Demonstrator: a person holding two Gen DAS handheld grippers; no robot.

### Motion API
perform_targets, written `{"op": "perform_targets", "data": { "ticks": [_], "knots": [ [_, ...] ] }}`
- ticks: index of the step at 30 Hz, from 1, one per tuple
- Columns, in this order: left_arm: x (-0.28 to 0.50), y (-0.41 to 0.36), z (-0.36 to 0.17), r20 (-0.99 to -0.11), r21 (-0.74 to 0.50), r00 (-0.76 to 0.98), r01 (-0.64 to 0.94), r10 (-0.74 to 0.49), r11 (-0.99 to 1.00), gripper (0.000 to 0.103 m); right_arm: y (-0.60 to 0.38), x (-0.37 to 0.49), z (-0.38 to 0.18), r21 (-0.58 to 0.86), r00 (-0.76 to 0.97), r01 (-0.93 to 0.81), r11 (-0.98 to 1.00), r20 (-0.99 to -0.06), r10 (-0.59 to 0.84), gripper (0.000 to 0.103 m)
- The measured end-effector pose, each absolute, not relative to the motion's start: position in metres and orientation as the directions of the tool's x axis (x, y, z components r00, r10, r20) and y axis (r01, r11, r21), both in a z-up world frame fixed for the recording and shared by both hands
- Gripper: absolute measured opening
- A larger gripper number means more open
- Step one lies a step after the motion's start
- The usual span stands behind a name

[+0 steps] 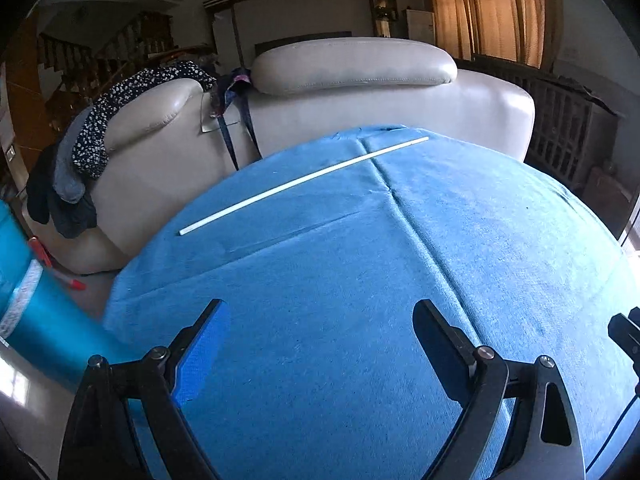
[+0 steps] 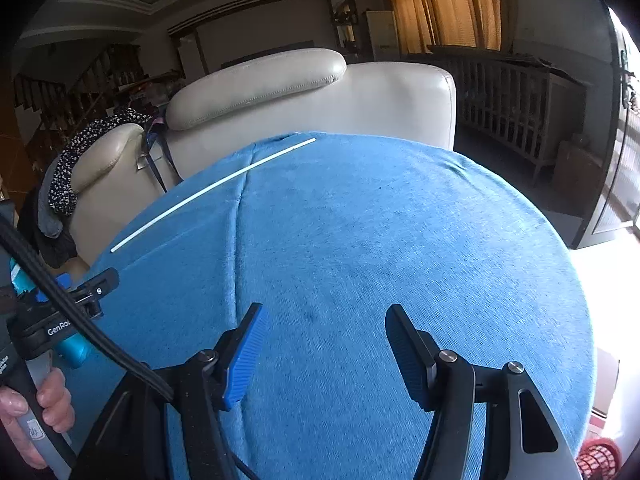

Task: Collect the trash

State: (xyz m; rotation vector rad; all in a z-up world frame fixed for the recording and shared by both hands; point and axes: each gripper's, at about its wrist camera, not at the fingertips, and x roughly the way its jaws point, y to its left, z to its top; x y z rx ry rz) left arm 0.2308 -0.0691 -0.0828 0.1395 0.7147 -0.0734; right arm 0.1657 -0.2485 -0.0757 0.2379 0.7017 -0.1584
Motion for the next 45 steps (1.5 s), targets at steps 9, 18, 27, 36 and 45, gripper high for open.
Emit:
{"op": "perform_targets", "data": {
  "ticks": [9,18,27,36,45],
  "knots": [
    [0.245,-0.068,-0.088,-0.622,0.083,0.782,0.115,-0.039,0.99,0.093,-0.262,0.185,-0.081,0.146,0.766,0.267,0.953,-0.632,-0.118,0.065],
    [0.248,-0.067,-0.091,-0.554,0.121,0.832,0.123,-0.036,0.985,0.093,-0.264,0.196,-0.095,0.159,0.757,0.297,0.942,-0.641,-0.131,0.065],
    [0.249,-0.06,-0.095,-0.562,0.113,0.826,0.116,-0.033,0.987,0.093,-0.256,0.199,-0.094,0.147,0.761,0.298,0.943,-0.634,-0.141,0.065],
    [0.244,-0.054,-0.098,-0.57,0.107,0.821,0.119,-0.037,0.987,0.093,-0.25,0.195,-0.096,0.16,0.762,0.293,0.943,-0.634,-0.129,0.065],
    [0.248,-0.052,-0.104,-0.587,0.093,0.809,0.116,-0.04,0.989,0.093,-0.246,0.198,-0.097,0.155,0.758,0.293,0.943,-0.638,-0.131,0.065]
  ]
}}
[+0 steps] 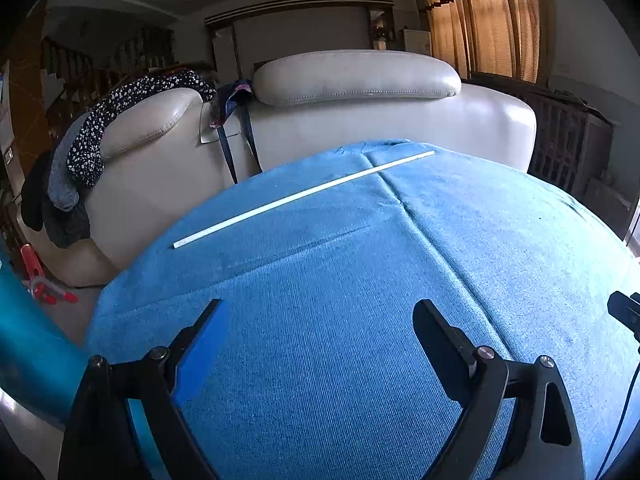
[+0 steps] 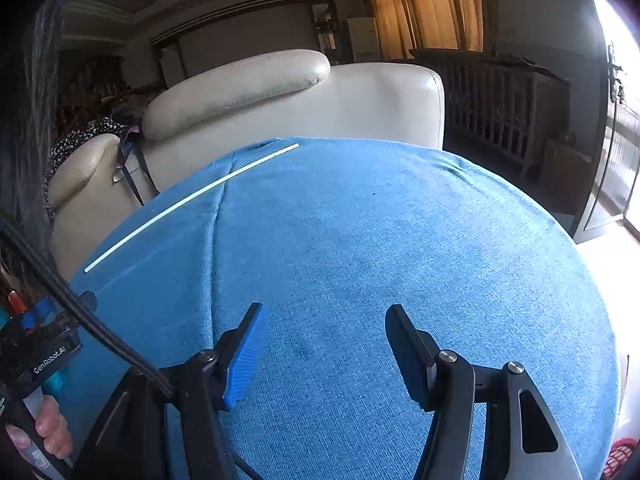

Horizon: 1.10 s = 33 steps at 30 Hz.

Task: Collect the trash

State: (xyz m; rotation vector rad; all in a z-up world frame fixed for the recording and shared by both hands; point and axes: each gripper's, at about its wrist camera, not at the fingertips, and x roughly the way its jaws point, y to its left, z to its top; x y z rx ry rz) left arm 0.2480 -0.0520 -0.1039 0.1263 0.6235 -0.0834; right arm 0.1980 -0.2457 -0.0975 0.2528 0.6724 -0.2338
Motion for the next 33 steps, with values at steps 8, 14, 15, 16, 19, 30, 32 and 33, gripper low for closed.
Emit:
{"op": "perform_targets", "data": {
  "ticks": [8,14,15,16,19,30,32,33],
  "knots": [
    [0.231,-0.051,-0.073,-0.557,0.067,0.829,0.116,-0.059,0.991,0.093,-0.242,0.184,-0.074,0.158,0.777,0.295,0.942,-0.613,-0.14,0.065],
    [0.195,-0.057,-0.043,-0.513,0.092,0.856,0.13,-0.064,0.987,0.093,-0.228,0.159,-0.05,0.152,0.784,0.271,0.951,-0.608,-0.126,0.065],
    [0.191,-0.058,-0.041,-0.517,0.101,0.854,0.133,-0.062,0.986,0.093,-0.223,0.155,-0.048,0.138,0.777,0.262,0.955,-0.617,-0.123,0.065],
    [0.185,-0.06,-0.041,-0.528,0.11,0.847,0.14,-0.062,0.984,0.093,-0.219,0.15,-0.046,0.125,0.77,0.255,0.959,-0.626,-0.123,0.065],
    [0.17,-0.065,-0.045,-0.587,0.109,0.805,0.182,-0.085,0.977,0.093,-0.208,0.138,-0.046,0.102,0.747,0.237,0.966,-0.655,-0.114,0.065],
    [0.122,-0.068,-0.07,-0.724,0.112,0.689,0.181,-0.045,0.977,0.093,-0.199,0.077,-0.055,0.094,0.693,0.235,0.967,-0.714,-0.099,0.065],
    [0.116,-0.069,-0.069,-0.719,0.12,0.693,0.182,-0.041,0.976,0.093,-0.2,0.07,-0.055,0.089,0.691,0.24,0.967,-0.715,-0.105,0.065],
    [0.115,-0.07,-0.069,-0.718,0.122,0.694,0.184,-0.041,0.975,0.093,-0.201,0.07,-0.054,0.086,0.691,0.242,0.966,-0.715,-0.109,0.065]
  ]
}}
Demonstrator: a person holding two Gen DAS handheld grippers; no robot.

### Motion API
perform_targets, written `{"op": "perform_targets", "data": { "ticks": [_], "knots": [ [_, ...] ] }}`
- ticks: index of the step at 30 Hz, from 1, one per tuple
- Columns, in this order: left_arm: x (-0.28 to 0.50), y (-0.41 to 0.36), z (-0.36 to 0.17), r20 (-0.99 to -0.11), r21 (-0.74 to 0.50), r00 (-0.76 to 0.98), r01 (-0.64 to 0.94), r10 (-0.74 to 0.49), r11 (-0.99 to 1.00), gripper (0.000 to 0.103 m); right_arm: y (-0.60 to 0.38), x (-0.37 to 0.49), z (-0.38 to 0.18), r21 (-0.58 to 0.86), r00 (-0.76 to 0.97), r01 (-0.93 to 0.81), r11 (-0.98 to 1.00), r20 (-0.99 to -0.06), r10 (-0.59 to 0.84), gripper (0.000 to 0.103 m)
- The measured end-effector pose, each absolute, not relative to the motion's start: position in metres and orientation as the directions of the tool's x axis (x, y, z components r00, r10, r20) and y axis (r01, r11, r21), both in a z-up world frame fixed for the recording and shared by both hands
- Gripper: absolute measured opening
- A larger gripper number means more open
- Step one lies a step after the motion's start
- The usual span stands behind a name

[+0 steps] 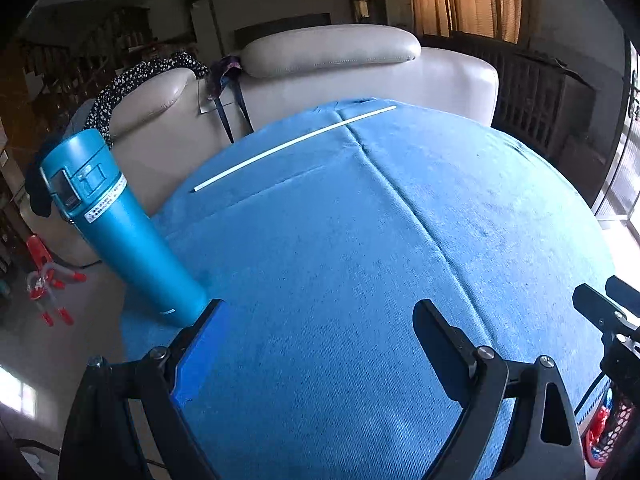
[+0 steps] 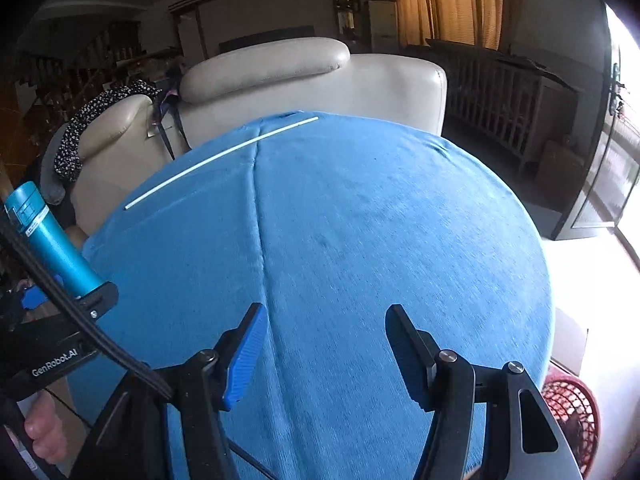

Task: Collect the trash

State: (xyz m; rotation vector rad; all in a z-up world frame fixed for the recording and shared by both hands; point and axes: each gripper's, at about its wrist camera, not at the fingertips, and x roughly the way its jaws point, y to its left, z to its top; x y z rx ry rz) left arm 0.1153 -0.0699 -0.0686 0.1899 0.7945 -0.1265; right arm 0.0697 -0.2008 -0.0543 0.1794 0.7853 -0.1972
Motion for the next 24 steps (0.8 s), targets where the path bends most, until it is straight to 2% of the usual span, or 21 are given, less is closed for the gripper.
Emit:
{"op": "perform_targets", "data": {
  "ticks": [12,24],
  "knots": [
    [0.134,-0.065,-0.075,-0.723,0.111,0.69,0.166,-0.035,0.98,0.093,-0.196,0.085,-0.056,0.061,0.691,0.234,0.97,-0.713,-0.122,0.065],
    [0.158,-0.063,-0.099,-0.749,0.112,0.662,0.153,-0.018,0.982,0.093,-0.205,0.127,-0.086,0.04,0.689,0.243,0.969,-0.71,-0.144,0.065]
  ]
}}
